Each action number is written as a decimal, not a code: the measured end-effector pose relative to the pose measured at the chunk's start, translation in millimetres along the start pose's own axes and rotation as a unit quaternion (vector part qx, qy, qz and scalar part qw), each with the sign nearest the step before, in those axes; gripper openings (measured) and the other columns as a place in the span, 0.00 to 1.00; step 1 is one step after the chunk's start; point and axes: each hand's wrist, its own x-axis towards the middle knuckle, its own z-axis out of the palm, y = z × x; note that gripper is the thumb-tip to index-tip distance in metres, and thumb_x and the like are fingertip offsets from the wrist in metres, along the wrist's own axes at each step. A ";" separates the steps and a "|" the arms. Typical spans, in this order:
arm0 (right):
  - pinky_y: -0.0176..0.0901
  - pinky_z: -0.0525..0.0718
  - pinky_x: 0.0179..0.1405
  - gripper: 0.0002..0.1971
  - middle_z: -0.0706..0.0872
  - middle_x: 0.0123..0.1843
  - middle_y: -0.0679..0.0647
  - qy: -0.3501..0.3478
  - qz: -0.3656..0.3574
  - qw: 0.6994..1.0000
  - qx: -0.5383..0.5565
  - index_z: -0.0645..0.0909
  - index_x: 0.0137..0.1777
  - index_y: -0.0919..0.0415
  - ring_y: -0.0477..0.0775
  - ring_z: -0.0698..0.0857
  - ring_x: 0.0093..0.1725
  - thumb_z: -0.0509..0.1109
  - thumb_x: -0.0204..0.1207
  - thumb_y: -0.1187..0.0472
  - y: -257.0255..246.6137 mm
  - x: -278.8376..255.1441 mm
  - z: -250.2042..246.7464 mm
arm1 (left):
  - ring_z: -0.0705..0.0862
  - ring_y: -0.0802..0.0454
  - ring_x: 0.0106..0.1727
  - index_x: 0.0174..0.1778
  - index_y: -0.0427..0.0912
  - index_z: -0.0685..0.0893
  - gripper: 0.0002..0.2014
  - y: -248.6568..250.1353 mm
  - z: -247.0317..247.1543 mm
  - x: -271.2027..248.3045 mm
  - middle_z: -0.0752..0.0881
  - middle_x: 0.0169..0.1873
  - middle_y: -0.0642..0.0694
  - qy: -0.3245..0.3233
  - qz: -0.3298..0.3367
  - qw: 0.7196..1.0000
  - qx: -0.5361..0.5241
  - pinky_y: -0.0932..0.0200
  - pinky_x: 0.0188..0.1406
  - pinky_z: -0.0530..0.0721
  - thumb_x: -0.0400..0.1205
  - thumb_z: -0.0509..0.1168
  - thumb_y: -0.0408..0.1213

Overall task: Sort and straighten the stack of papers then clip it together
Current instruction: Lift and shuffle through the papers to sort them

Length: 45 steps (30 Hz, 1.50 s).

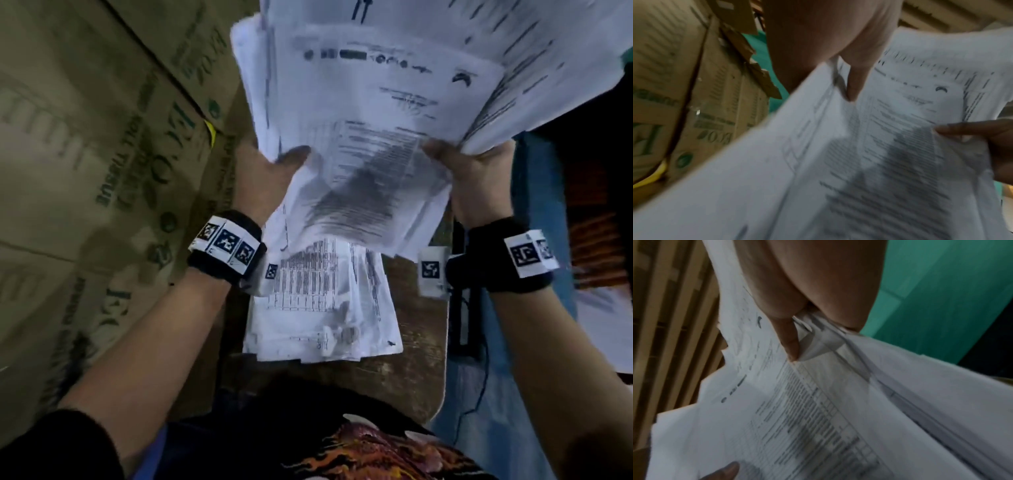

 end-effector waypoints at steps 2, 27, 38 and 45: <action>0.60 0.85 0.61 0.19 0.88 0.59 0.63 -0.001 0.013 1.000 0.015 0.83 0.60 0.67 0.61 0.86 0.60 0.76 0.70 0.78 10.4 -2.8 16.9 | 0.80 0.86 0.43 0.55 0.44 0.77 0.20 5.0 -6.3 -15.4 0.79 0.56 0.62 0.069 0.020 0.997 -0.043 0.86 0.48 0.74 0.73 0.76 0.26; 0.49 0.85 0.61 0.22 0.90 0.59 0.55 -0.002 0.136 0.990 -0.020 0.83 0.62 0.60 0.56 0.87 0.62 0.81 0.68 0.62 42.9 -39.4 34.0 | 0.88 0.66 0.48 0.58 0.34 0.83 0.20 -93.7 -46.9 5.0 0.88 0.49 0.50 -0.101 -0.195 0.973 -0.065 0.50 0.71 0.79 0.70 0.77 0.26; 0.53 0.88 0.55 0.09 0.92 0.52 0.54 0.037 0.105 0.991 -0.071 0.86 0.55 0.59 0.56 0.90 0.53 0.72 0.78 0.58 50.0 5.1 32.6 | 0.87 0.69 0.45 0.53 0.24 0.86 0.26 -96.6 -58.9 -3.8 0.87 0.54 0.43 -0.187 -0.248 0.948 -0.066 0.69 0.55 0.84 0.58 0.78 0.28; 0.50 0.86 0.57 0.13 0.89 0.56 0.60 0.012 0.219 0.928 -0.300 0.84 0.60 0.67 0.56 0.88 0.54 0.74 0.76 0.68 133.7 6.2 34.2 | 0.85 0.41 0.63 0.65 0.37 0.82 0.44 -196.5 -58.3 -36.2 0.87 0.62 0.39 -0.190 -0.439 0.877 -0.041 0.42 0.66 0.80 0.52 0.88 0.40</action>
